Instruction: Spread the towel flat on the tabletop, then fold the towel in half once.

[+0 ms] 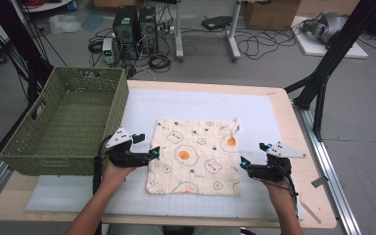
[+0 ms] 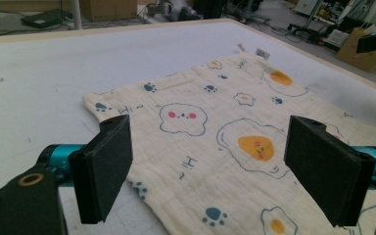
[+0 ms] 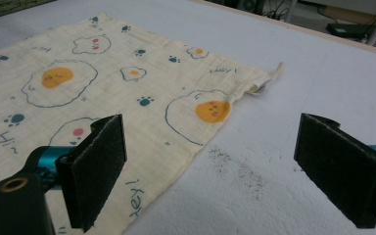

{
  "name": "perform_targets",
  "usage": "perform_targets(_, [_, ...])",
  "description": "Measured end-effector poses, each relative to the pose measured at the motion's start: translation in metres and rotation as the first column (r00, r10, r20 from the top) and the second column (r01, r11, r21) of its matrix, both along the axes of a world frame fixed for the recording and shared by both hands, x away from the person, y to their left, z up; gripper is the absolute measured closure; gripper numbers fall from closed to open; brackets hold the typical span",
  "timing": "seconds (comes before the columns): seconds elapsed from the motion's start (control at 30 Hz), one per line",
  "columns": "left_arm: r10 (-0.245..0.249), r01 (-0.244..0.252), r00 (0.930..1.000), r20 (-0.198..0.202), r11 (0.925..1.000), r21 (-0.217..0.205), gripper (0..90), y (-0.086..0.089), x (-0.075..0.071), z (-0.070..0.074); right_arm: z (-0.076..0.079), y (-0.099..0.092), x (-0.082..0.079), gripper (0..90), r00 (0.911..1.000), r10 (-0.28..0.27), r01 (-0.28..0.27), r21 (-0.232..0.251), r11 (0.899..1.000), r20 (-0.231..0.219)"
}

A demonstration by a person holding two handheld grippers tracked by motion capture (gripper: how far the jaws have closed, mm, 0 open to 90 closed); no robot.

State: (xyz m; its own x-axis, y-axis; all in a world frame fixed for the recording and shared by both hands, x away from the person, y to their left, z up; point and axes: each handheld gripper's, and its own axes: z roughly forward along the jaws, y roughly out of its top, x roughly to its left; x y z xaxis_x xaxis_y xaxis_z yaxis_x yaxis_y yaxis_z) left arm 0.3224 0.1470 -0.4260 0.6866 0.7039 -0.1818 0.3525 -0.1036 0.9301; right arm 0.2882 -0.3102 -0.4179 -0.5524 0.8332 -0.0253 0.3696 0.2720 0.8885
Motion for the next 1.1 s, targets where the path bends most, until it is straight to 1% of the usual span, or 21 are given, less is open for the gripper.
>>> perform_targets(0.13, [0.003, -0.003, 1.0, -0.004, 0.9999, 0.01, 18.7, -0.001, -0.001, -0.002, 0.0, 0.001, 0.0, 11.5, 1.0, 0.006, -0.006, 0.004, 1.0, -0.007])
perform_targets(0.17, [-0.001, 0.001, 1.0, -0.005, 1.0, 0.01, 18.7, -0.001, -0.001, -0.002, 0.001, 0.0, 0.0, 11.5, 1.0, 0.005, -0.005, 0.001, 1.0, -0.002])
perform_targets(0.27, [0.004, -0.004, 1.0, -0.006, 1.0, 0.005, 18.7, -0.001, 0.0, -0.003, 0.002, -0.003, 0.0, 11.5, 1.0, -0.003, 0.003, 0.011, 1.0, 0.006])
perform_targets(0.37, [0.007, -0.007, 1.0, -0.003, 0.9999, 0.013, 18.7, -0.001, 0.0, -0.003, 0.002, -0.004, 0.0, 11.5, 1.0, -0.009, 0.008, 0.02, 1.0, 0.005])
perform_targets(0.47, [0.007, -0.007, 0.9999, -0.009, 0.9999, 0.015, 18.7, -0.001, 0.0, -0.003, 0.002, -0.004, 0.001, 11.5, 0.9999, -0.008, 0.007, 0.013, 1.0, 0.007])
perform_targets(0.5, [0.009, -0.009, 0.9999, -0.01, 0.9999, 0.014, 18.7, -0.001, 0.001, -0.004, 0.002, -0.003, 0.001, 11.5, 1.0, -0.005, 0.005, 0.016, 1.0, 0.001])
perform_targets(0.6, [0.011, -0.01, 0.9997, -0.023, 0.9997, 0.023, 18.7, 0.0, 0.002, -0.005, 0.002, -0.003, 0.001, 11.5, 1.0, -0.006, 0.006, 0.015, 1.0, 0.001])
perform_targets(0.7, [0.014, -0.014, 0.9995, -0.027, 0.9993, 0.036, 18.9, -0.001, 0.003, -0.006, 0.001, -0.003, 0.002, 11.5, 1.0, -0.003, 0.003, 0.016, 1.0, 0.0])
perform_targets(0.8, [0.027, -0.024, 0.9988, -0.041, 0.9981, 0.056, 19.0, -0.002, 0.004, -0.008, 0.001, -0.002, 0.003, 11.5, 1.0, 0.001, -0.001, -0.002, 1.0, -0.006])
perform_targets(0.87, [0.034, -0.031, 0.9983, -0.048, 0.9977, 0.061, 19.0, -0.003, 0.006, -0.008, 0.001, -0.003, 0.003, 11.5, 1.0, -0.001, 0.001, 0.005, 1.0, -0.008])
perform_targets(0.93, [0.045, -0.041, 0.9977, -0.052, 0.997, 0.066, 18.9, -0.005, 0.01, -0.006, 0.002, -0.005, 0.003, 11.5, 1.0, -0.001, 0.001, 0.014, 1.0, 0.001])
perform_targets(0.97, [0.048, -0.045, 0.9977, -0.047, 0.9967, 0.068, 18.9, -0.006, 0.012, -0.005, 0.002, -0.005, 0.003, 11.5, 1.0, 0.001, -0.001, 0.016, 1.0, 0.0])
perform_targets(1.03, [0.057, -0.054, 0.997, -0.053, 0.9966, 0.062, 19.1, -0.01, 0.018, -0.003, 0.001, -0.006, 0.003, 11.5, 1.0, -0.002, 0.002, 0.021, 1.0, -0.008])
perform_targets(1.1, [0.058, -0.054, 0.9959, -0.07, 0.9967, 0.061, 20.6, -0.014, 0.025, -0.002, 0.001, -0.007, 0.003, 11.5, 1.0, 0.001, -0.001, 0.028, 1.0, -0.004])
